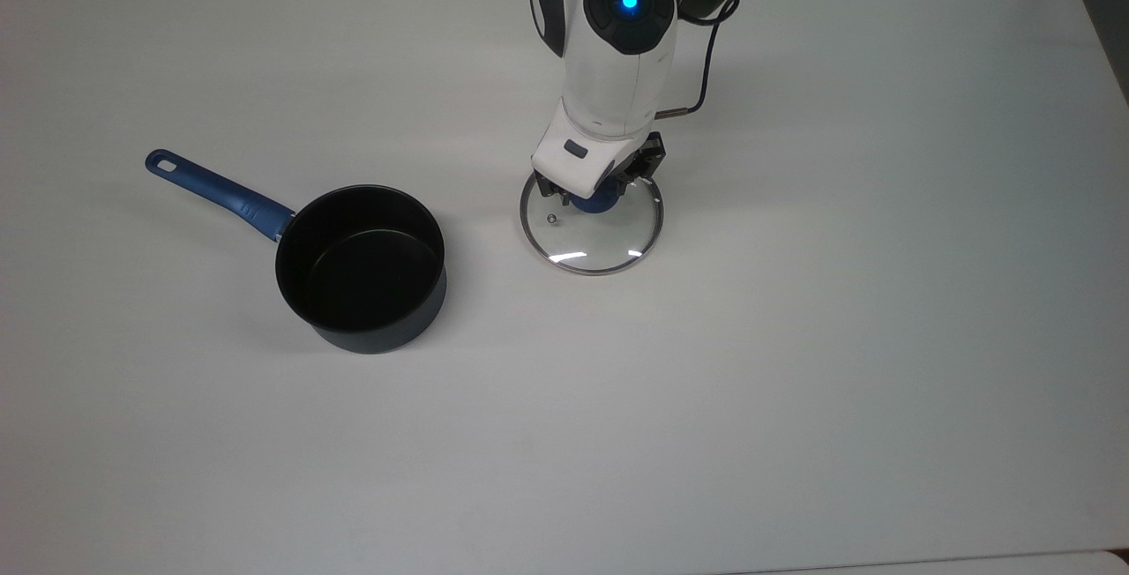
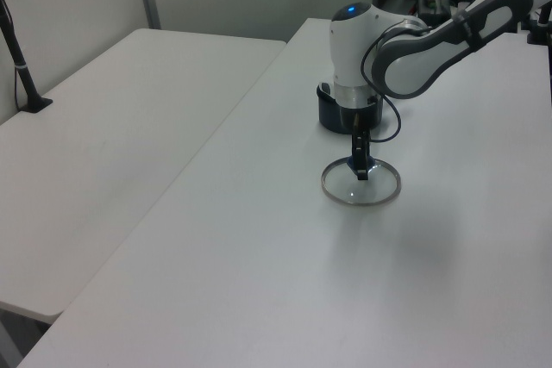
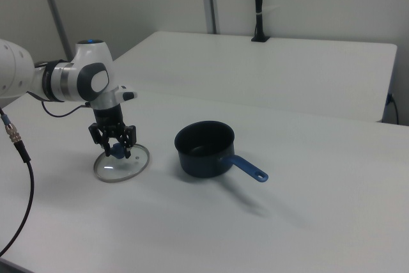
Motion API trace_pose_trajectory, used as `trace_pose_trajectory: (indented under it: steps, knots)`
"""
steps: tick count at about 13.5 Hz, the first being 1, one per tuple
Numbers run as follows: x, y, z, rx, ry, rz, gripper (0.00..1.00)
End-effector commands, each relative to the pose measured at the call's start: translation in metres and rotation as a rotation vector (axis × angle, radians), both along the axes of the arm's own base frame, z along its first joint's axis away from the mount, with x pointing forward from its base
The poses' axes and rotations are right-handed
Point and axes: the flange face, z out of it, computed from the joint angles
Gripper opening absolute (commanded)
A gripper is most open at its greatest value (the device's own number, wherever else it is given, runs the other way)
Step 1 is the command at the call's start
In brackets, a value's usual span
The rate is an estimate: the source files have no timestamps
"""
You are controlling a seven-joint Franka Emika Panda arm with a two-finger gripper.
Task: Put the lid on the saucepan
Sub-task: 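Close the gripper on the blue knob of the glass lid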
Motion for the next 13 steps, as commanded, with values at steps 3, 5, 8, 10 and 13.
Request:
trace_pose_trajectory:
  steps: [3,5,8,10,13]
  knots:
    - [0.004,0.0,0.003,-0.011,-0.036,0.004,0.65]
    - [0.008,-0.004,0.01,-0.017,-0.05,0.007,0.67]
    - [0.008,-0.007,0.013,-0.036,-0.06,0.034,0.69]
    - [0.009,-0.008,0.014,-0.037,-0.065,0.035,0.69]
    - [0.014,-0.007,0.017,-0.026,-0.107,0.035,0.69]
